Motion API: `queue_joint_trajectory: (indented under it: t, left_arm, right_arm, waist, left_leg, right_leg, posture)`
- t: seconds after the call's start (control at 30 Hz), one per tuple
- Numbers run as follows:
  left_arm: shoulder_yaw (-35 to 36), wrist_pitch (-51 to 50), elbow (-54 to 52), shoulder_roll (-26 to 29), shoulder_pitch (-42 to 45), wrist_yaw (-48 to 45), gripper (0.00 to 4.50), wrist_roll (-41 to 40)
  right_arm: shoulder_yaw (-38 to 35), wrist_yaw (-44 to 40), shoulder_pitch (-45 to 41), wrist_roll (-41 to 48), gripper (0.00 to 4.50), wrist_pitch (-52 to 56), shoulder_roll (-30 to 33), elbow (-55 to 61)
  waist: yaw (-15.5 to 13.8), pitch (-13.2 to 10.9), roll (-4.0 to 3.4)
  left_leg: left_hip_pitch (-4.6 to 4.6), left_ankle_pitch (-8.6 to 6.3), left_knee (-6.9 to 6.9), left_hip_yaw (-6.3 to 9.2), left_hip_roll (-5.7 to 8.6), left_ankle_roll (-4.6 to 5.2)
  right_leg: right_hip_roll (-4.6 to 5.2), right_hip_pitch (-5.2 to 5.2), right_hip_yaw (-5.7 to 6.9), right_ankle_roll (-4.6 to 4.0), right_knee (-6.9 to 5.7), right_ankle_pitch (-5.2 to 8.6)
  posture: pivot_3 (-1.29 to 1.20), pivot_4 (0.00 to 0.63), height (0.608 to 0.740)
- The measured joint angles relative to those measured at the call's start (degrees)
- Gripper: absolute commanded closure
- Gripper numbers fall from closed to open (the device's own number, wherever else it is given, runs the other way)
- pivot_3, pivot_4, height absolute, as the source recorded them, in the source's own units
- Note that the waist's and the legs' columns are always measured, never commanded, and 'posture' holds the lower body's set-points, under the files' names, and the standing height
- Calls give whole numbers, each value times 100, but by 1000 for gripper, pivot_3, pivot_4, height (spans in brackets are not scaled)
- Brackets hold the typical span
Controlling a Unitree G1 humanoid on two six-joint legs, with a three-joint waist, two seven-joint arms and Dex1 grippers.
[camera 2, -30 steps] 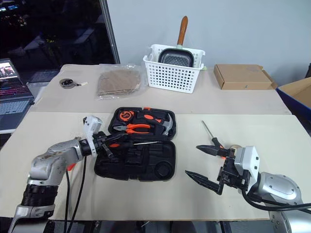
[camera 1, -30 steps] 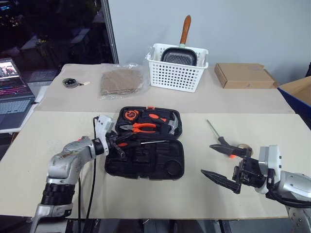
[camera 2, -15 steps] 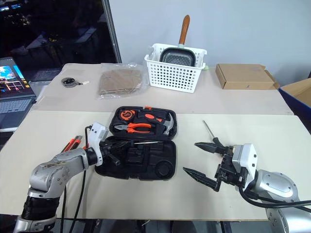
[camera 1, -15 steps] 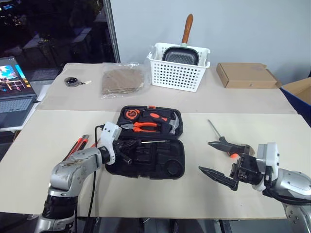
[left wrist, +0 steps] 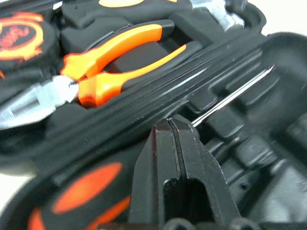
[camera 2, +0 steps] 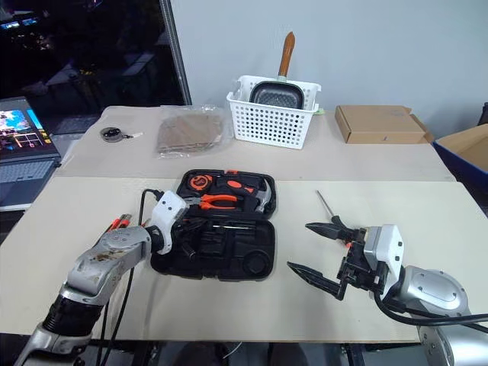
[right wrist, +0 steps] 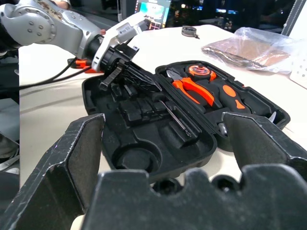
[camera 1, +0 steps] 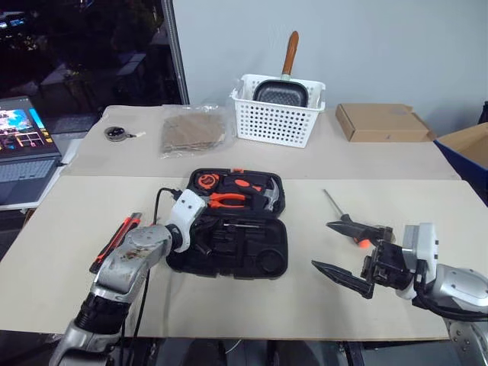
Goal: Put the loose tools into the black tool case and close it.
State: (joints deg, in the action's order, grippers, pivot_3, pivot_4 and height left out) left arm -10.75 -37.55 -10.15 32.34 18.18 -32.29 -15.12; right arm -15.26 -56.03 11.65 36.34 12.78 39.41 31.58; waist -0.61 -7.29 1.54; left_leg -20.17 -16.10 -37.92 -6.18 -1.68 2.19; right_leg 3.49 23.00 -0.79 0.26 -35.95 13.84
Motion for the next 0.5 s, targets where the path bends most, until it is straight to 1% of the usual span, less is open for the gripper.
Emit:
queue_joint_trajectory:
  t: [0.07,0.1,0.2,0.27,0.3,0.33,0.37,0.4,0.43,0.47,0.5]
  left_arm:
    - [-36,132,73,-13,-26,-44,4468,64]
    - [60,203,92,-67,-76,-53,4468,39]
    - [802,75,67,-520,-337,-81,4468,-624]
    - [1114,42,-80,-572,-446,-208,4468,-964]
    - [1298,54,-315,-543,-561,-398,4468,-1234]
    - [1461,32,-543,-477,-628,-585,4228,-1492]
    - [1617,13,-769,-327,-682,-800,3971,-1723]
    - [1727,24,-961,-159,-696,-969,3846,-1866]
    - [1858,44,-1123,-37,-704,-1103,3467,-1967]
    - [1939,41,-1204,28,-699,-1189,3049,-2096]
    - [2019,16,-1330,118,-698,-1333,2762,-2279]
  right_arm:
    - [0,105,0,13,0,86,10,49]
    - [0,202,-1,40,0,171,9,64]
    - [-3,681,-57,34,0,407,-28,167]
    - [-12,971,-189,-18,0,534,-48,190]
    - [-48,1196,-263,-84,0,642,-45,204]
    - [-60,1410,-338,-196,0,796,-6,200]
    - [50,1719,-474,-512,0,1068,166,205]
    - [155,1983,-571,-818,0,1354,385,199]
    - [219,2182,-692,-1006,0,1660,536,177]
    - [257,2236,-804,-1013,0,1892,614,122]
    - [325,2223,-1039,-911,0,2247,697,-23]
  waist:
    - [8,13,-21]
    - [8,18,-29]
    - [8,23,-44]
    - [15,-3,1]
    - [27,-4,17]
    - [34,-4,18]
    - [39,-4,16]
    - [43,-5,14]
    - [40,-5,14]
    - [39,-5,14]
    - [35,-6,15]
  left_leg:
    - [3,1,0,-10,-2,0]
    - [2,2,0,-11,-5,-1]
    - [-4,14,0,-8,-22,-18]
    - [-28,22,0,-3,-28,-31]
    - [-61,25,0,-3,-29,-36]
    - [-88,26,0,-1,-26,-38]
    - [-97,27,0,-5,-23,-39]
    - [-99,26,0,-4,-20,-38]
    - [-101,26,0,-4,-18,-38]
    - [-102,25,0,-4,-18,-37]
    - [-102,21,0,-4,-14,-30]
  right_leg:
    - [7,2,-5,2,-2,-4]
    - [12,4,-7,-1,-3,-7]
    - [10,35,-10,-16,-10,-14]
    - [-7,67,-9,-65,-10,-38]
    - [-12,100,-6,-74,-12,-42]
    - [-11,125,-3,-75,-16,-42]
    - [-11,138,-2,-74,-20,-43]
    - [-8,137,-2,-72,-15,-41]
    - [-10,137,-1,-69,-10,-39]
    - [-12,135,1,-69,-6,-39]
    - [-17,132,3,-66,1,-38]
  posture:
    - [0,150,740]
    - [0,150,740]
    - [0,150,740]
    - [0,150,740]
    - [0,150,740]
    - [0,150,740]
    - [0,150,740]
    - [0,150,740]
    - [0,150,740]
    - [0,150,740]
    - [0,150,740]
